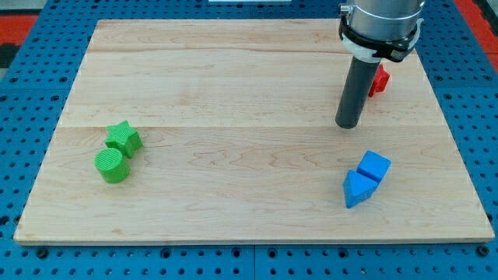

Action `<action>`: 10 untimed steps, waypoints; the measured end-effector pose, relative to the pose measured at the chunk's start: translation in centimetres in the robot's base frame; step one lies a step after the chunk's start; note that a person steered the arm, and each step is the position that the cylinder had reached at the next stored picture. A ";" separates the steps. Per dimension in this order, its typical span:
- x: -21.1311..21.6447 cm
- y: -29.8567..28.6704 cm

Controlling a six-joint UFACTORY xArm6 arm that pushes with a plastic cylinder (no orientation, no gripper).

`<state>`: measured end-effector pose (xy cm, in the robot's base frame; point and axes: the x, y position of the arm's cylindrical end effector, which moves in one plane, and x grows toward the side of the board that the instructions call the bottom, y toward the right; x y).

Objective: Place your hand at right center of the board

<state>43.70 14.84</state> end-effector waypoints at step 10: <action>-6.9 13.5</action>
<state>36.80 28.31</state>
